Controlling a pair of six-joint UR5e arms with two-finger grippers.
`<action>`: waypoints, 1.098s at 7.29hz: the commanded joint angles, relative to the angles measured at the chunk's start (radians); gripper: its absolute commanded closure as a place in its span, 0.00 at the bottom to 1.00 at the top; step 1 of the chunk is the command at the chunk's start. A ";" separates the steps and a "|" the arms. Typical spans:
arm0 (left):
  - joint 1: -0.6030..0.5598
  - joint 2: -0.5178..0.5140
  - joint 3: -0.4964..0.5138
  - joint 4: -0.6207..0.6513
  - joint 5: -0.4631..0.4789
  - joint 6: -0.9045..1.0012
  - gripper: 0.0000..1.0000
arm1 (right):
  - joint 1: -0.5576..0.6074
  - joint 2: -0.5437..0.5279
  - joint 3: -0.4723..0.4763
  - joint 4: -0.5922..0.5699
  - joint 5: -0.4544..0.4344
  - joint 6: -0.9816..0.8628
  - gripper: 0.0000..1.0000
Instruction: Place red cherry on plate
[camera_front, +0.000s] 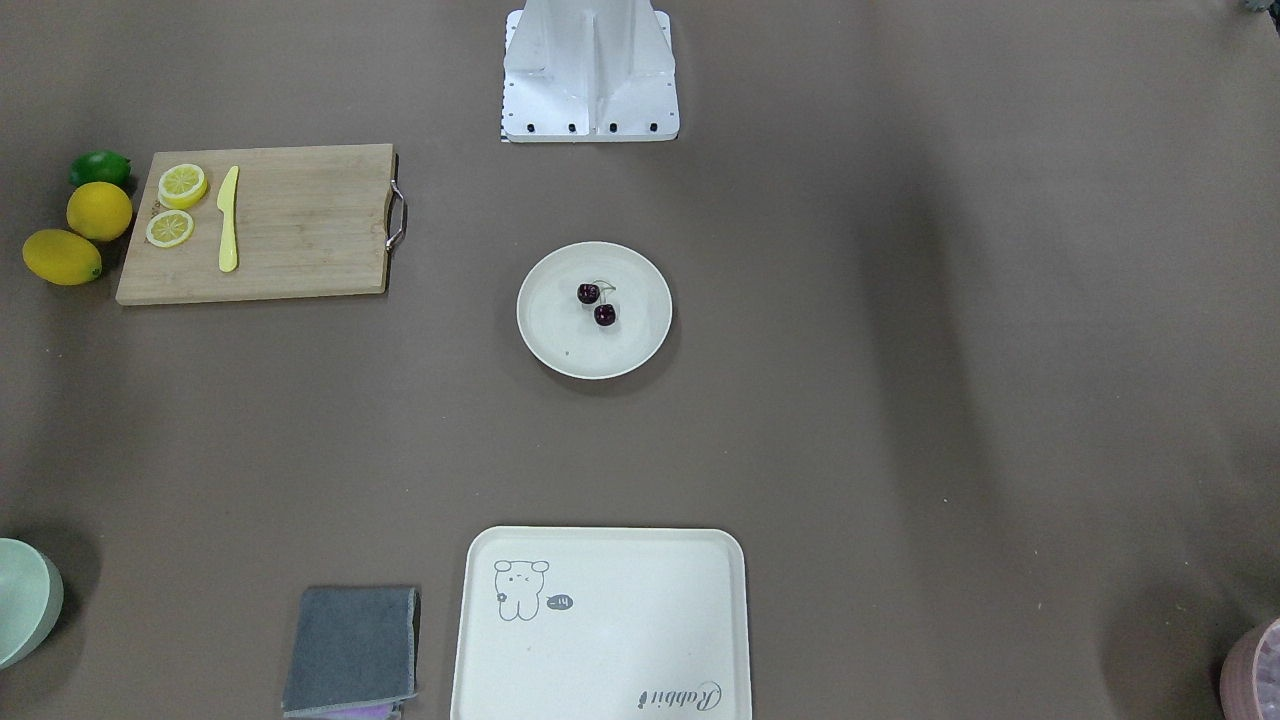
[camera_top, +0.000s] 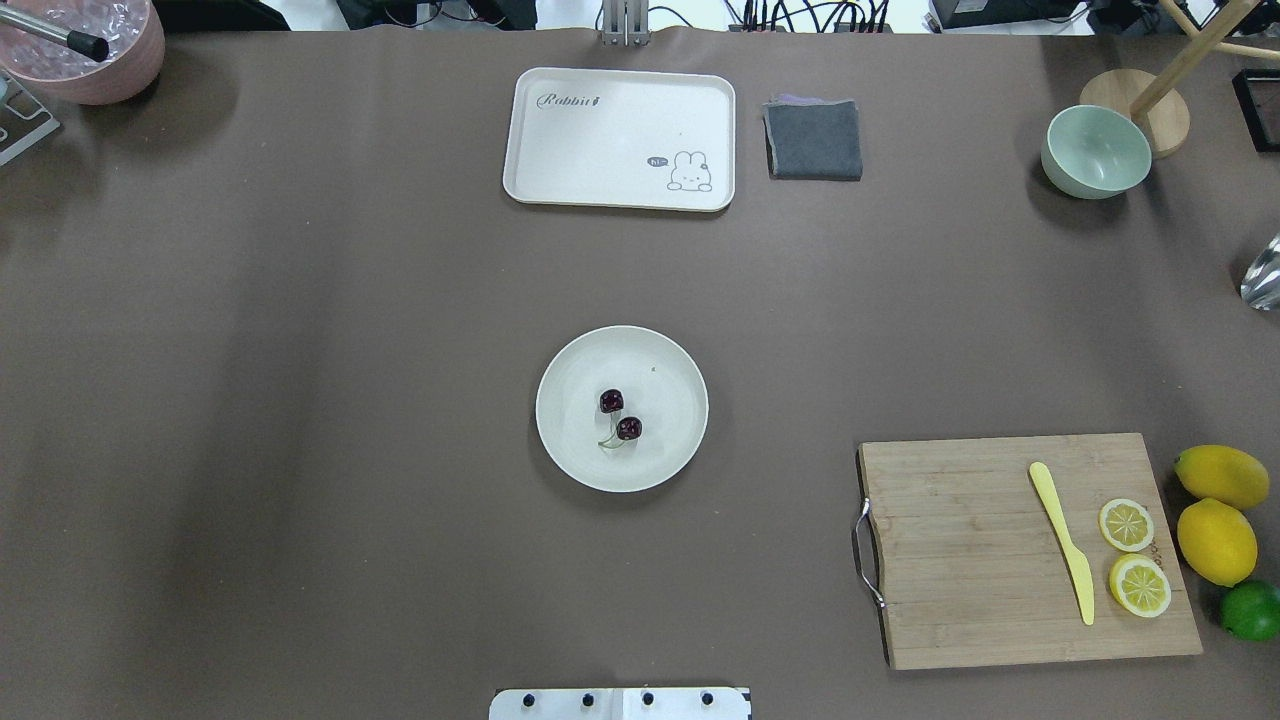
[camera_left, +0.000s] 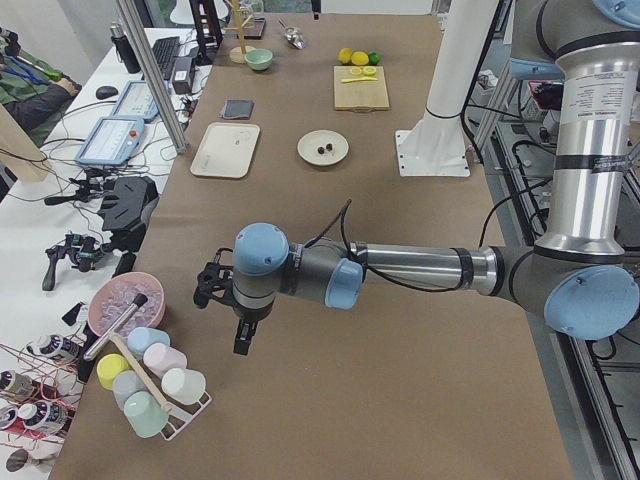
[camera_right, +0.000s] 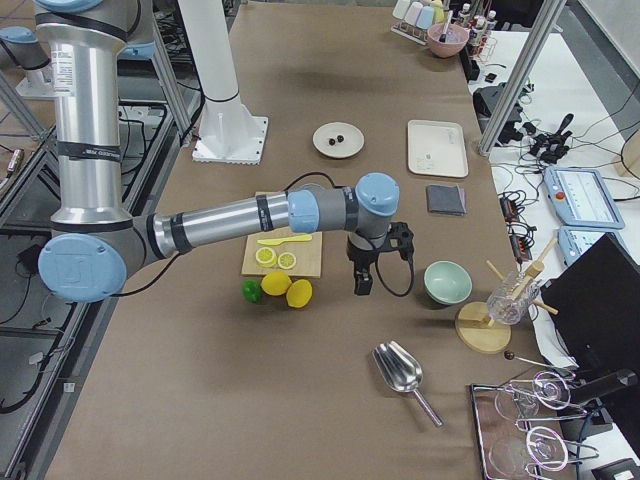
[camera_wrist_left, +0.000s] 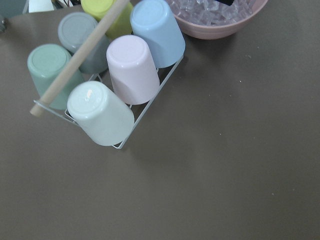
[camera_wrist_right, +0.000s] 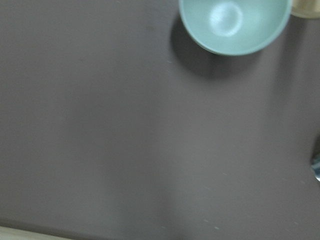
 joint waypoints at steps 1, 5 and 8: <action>-0.004 0.049 -0.015 -0.002 -0.021 0.001 0.02 | 0.128 -0.075 -0.042 0.000 -0.004 -0.163 0.00; 0.011 0.054 -0.061 0.007 -0.012 -0.014 0.02 | 0.149 -0.078 -0.077 0.001 0.005 -0.179 0.00; 0.037 0.049 -0.070 0.007 -0.006 -0.055 0.02 | 0.150 -0.081 -0.092 0.001 0.008 -0.176 0.00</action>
